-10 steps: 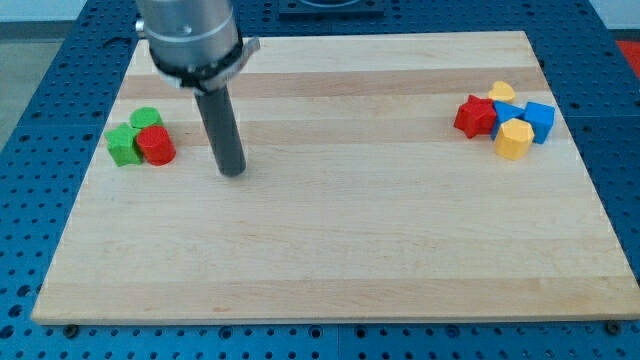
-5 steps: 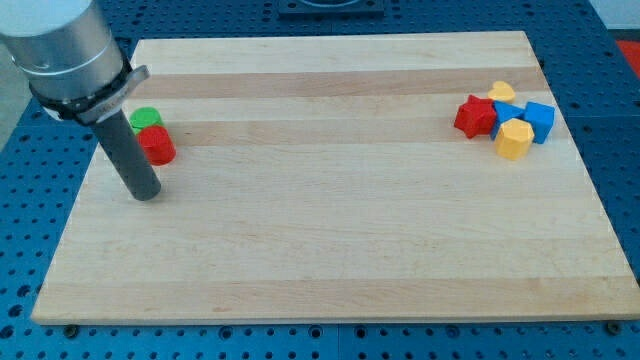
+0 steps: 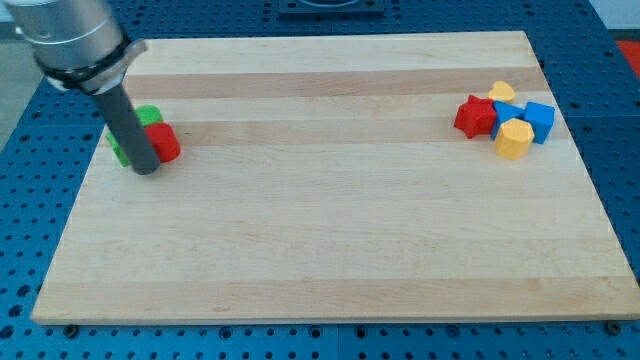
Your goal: Slide the red circle towards the top of the board
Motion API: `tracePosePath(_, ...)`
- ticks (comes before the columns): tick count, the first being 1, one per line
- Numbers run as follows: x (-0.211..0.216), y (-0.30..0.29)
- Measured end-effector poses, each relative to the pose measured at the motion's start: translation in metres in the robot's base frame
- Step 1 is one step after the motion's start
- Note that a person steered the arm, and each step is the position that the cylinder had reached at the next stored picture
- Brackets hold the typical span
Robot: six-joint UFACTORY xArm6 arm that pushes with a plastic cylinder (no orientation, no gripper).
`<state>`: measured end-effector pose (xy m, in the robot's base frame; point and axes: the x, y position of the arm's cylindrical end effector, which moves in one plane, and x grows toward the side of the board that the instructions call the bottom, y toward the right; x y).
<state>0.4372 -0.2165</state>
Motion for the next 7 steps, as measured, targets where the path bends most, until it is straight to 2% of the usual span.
tracePosePath(1,-0.022,0.018)
tracePosePath(3,-0.029,0.018)
tracePosePath(6,-0.12,0.025)
tracePosePath(7,-0.116,0.013)
